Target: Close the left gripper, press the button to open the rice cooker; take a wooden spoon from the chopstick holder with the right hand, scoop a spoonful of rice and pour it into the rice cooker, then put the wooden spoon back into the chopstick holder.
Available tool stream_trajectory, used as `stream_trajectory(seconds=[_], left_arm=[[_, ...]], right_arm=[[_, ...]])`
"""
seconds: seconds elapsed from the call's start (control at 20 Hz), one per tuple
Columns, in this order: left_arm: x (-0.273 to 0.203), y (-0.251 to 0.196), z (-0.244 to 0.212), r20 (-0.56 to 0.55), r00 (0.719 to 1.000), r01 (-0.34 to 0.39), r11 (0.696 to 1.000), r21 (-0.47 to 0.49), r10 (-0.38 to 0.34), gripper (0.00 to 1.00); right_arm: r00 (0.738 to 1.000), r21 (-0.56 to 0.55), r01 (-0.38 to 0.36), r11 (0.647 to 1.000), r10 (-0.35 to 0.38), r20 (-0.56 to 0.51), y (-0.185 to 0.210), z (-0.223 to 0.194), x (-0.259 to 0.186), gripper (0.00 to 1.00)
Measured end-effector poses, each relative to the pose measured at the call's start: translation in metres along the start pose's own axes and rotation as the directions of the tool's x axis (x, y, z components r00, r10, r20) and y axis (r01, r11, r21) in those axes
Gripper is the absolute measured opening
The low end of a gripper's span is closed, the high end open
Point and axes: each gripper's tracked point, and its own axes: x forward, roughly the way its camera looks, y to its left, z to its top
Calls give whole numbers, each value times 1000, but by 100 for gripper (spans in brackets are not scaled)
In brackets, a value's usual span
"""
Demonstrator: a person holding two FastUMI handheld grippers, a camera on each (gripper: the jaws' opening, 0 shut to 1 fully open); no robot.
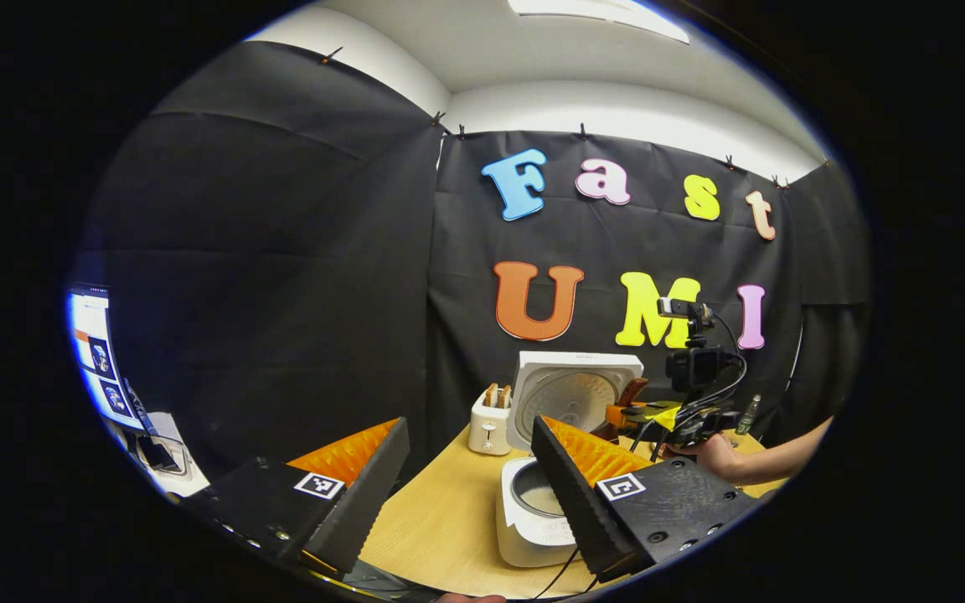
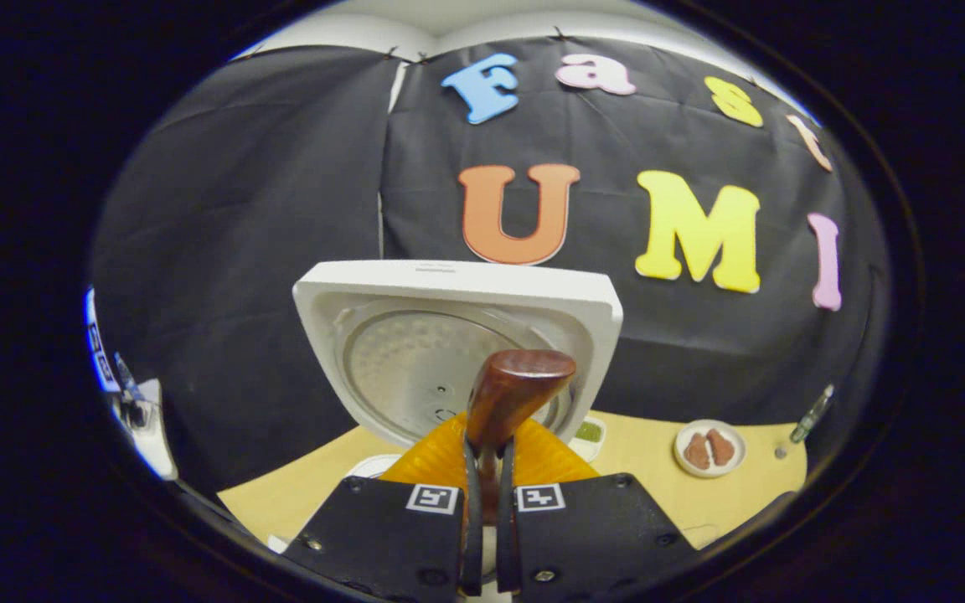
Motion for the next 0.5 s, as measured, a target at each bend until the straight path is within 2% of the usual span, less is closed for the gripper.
stream_trajectory(seconds=[0.05,0.25,0.5], left_arm=[[0,-1,-1,2,1000,2,1000,-3,-2,94],[-2,-5,-2,1,1000,15,999,-39,-14,94],[-6,-4,-1,11,1000,16,999,-35,-16,94]], right_arm=[[1000,-50,-10,999,11,17,5,4,-4,14],[996,-187,-44,981,58,70,23,16,-13,12],[993,-221,-41,974,65,100,23,18,-22,12]])
